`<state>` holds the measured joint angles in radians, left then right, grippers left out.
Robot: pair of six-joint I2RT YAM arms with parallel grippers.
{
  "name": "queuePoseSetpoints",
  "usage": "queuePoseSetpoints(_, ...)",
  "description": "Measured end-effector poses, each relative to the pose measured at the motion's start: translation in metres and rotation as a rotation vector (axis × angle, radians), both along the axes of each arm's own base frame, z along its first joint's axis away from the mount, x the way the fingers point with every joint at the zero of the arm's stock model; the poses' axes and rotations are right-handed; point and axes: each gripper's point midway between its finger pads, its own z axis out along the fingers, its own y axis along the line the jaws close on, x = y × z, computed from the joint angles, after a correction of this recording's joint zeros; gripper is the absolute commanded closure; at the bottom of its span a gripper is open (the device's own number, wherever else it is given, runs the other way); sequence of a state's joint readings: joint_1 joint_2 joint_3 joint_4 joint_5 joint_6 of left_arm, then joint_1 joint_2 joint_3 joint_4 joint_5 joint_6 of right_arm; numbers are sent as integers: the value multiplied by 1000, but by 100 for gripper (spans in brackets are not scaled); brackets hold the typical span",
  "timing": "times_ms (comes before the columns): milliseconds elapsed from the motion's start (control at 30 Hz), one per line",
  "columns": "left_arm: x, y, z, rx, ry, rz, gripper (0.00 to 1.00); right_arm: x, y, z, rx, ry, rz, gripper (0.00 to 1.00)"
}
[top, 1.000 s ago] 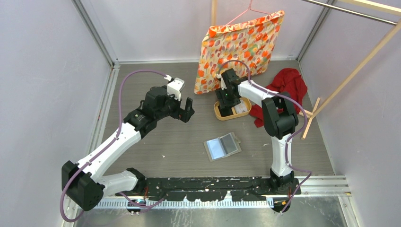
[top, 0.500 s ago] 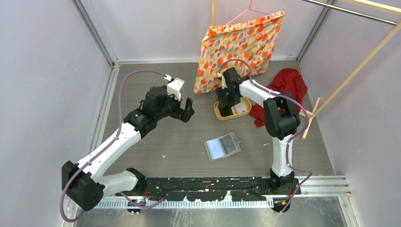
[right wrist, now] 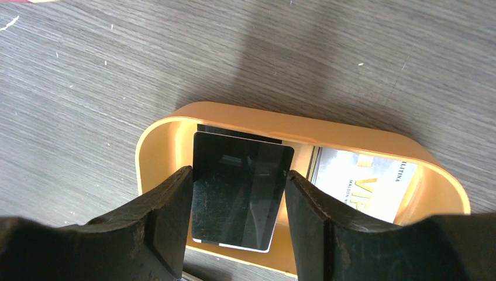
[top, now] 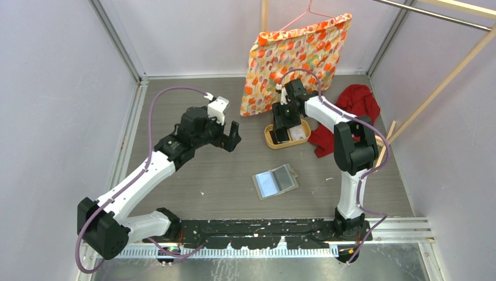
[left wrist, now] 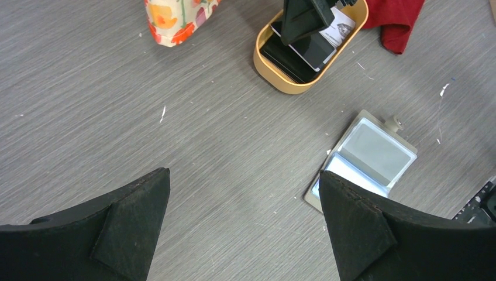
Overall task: Put the credit cards into the card holder
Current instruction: Pick up the credit card from the storage box.
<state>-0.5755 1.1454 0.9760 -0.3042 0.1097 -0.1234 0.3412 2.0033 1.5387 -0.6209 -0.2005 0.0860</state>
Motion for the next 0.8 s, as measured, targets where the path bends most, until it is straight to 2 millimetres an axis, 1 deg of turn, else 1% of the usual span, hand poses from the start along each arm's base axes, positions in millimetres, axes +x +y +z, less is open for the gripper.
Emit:
queuePoseSetpoints(167, -3, -10, -6, -26, 34, -41, 1, -3, -2, -2, 65, 40, -27, 47)
queuePoseSetpoints(300, -5, -25, -12, -84, 93, -73, 9, -4, 1, -1, 129, 66, -44, 46)
queuePoseSetpoints(433, -8, -46, -23, -208, 196, -77, 18, -4, 4, 2, 181, 81, -60, 46)
queuePoseSetpoints(533, -5, -61, -39, -307, 291, -50, 22, -3, 6, 4, 224, 93, -70, 46)
queuePoseSetpoints(633, 4, -76, -57, -382, 385, -13, 27, -2, 5, 7, 268, 109, -88, 47)
queuePoseSetpoints(800, 15, -98, -85, -446, 487, 23, 36, 1, 3, 13, 332, 130, -114, 47)
